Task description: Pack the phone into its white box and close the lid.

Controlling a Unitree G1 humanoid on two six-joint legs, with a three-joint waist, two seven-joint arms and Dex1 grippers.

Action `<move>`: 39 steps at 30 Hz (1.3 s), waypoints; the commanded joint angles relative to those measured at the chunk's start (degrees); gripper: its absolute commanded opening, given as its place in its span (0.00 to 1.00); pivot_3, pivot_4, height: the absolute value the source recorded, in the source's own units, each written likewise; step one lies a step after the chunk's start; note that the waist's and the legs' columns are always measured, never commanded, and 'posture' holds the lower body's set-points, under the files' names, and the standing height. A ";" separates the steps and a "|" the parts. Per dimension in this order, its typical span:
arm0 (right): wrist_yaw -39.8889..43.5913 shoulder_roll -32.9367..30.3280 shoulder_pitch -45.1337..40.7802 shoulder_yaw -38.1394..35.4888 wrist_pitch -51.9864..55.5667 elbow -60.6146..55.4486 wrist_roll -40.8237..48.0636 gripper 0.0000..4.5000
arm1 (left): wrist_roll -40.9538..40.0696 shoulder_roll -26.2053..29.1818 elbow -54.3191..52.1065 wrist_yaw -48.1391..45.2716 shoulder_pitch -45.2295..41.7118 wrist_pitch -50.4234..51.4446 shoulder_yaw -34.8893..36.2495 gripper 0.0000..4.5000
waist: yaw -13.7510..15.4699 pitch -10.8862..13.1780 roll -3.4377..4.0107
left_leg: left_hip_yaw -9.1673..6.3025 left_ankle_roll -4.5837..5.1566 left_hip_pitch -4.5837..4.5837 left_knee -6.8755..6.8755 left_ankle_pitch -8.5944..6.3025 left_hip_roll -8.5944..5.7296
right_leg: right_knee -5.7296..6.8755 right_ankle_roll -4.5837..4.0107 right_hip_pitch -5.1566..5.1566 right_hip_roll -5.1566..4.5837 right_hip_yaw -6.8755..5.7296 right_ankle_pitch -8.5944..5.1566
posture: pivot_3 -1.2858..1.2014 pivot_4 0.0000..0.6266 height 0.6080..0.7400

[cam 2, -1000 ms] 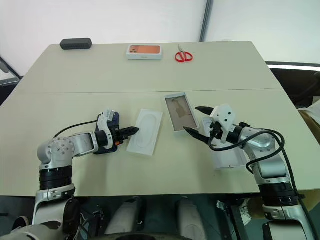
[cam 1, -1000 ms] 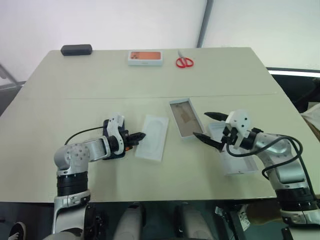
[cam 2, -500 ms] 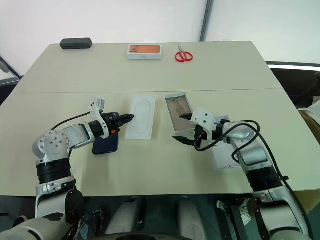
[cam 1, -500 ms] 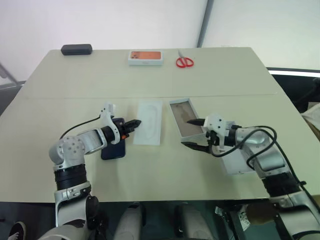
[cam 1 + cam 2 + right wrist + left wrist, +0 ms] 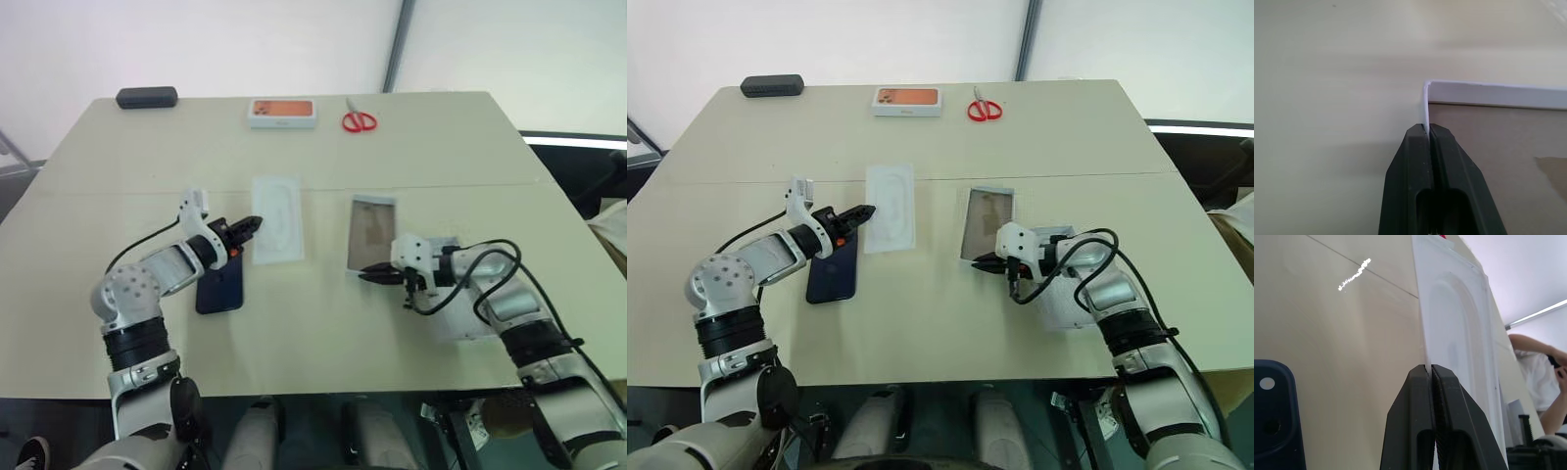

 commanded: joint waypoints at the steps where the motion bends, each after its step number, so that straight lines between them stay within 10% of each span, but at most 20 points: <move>1: -1.58 3.35 0.64 1.71 2.27 -6.37 0.51 0.02 | -3.26 -0.46 -1.79 1.42 -2.39 -0.39 1.16 0.00 | 0.03 0.00 0.00 | -0.01 -0.01 0.00 -0.01 0.01 0.00 | 0.00 0.00 -0.01 0.00 0.00 0.00 | 0.52 0.24 1.00; 9: -4.26 7.93 4.41 4.78 9.68 -15.02 1.44 0.02 | -4.39 -1.81 -2.02 2.65 -2.24 -0.55 -1.88 0.00 | 0.32 0.00 0.00 | -0.11 -0.07 -0.03 0.00 0.03 -0.03 | 0.00 0.00 -0.01 -0.03 -0.02 0.00 | 0.52 0.24 1.00; 19: -6.52 2.18 6.46 -2.97 12.10 -20.95 3.97 0.99 | -4.49 -4.68 -5.03 4.06 1.84 -1.03 -6.25 0.00 | 0.25 0.00 0.00 | -0.08 -0.07 -0.04 -0.02 0.03 -0.04 | 0.00 0.00 -0.03 -0.03 -0.02 0.00 | 0.52 0.24 1.00; 26: -5.48 -7.03 10.96 -9.93 11.43 -19.75 5.16 0.99 | -3.07 -5.33 -7.35 4.18 4.80 -2.24 -10.54 0.00 | 0.31 0.00 -0.01 | -0.01 -0.06 -0.04 -0.02 0.02 -0.07 | -0.05 0.00 0.02 -0.05 -0.02 0.00 | 0.52 0.24 1.00; 39: -10.18 -5.56 10.21 -11.43 9.34 -16.51 4.24 1.00 | -2.49 -5.17 -7.08 4.35 5.44 -2.54 -12.97 0.07 | 0.31 0.01 -0.02 | 0.02 -0.06 -0.03 -0.02 0.03 -0.03 | -0.04 0.00 0.01 0.00 0.01 0.00 | 0.52 0.24 1.00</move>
